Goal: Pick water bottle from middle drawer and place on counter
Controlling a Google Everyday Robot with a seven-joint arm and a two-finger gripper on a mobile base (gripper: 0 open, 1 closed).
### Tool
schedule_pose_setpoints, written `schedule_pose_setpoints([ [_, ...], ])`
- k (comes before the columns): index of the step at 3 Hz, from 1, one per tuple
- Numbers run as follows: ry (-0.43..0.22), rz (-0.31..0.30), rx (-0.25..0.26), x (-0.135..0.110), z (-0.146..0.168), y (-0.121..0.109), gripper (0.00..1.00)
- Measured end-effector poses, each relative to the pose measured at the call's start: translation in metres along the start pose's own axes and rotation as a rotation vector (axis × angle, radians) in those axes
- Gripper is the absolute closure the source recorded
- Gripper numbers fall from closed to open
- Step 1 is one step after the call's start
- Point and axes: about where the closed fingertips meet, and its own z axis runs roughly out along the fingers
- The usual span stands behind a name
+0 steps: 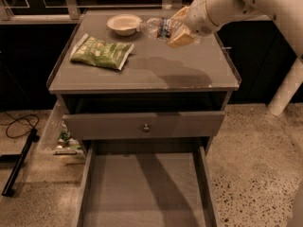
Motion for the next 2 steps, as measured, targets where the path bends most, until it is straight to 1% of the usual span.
schedule_pose_setpoints([
  [1,0.042,0.131,-0.022,0.033,0.009,0.006,1.00],
  [2,0.061,0.239,-0.053,0.055,0.026,0.014,1.00],
])
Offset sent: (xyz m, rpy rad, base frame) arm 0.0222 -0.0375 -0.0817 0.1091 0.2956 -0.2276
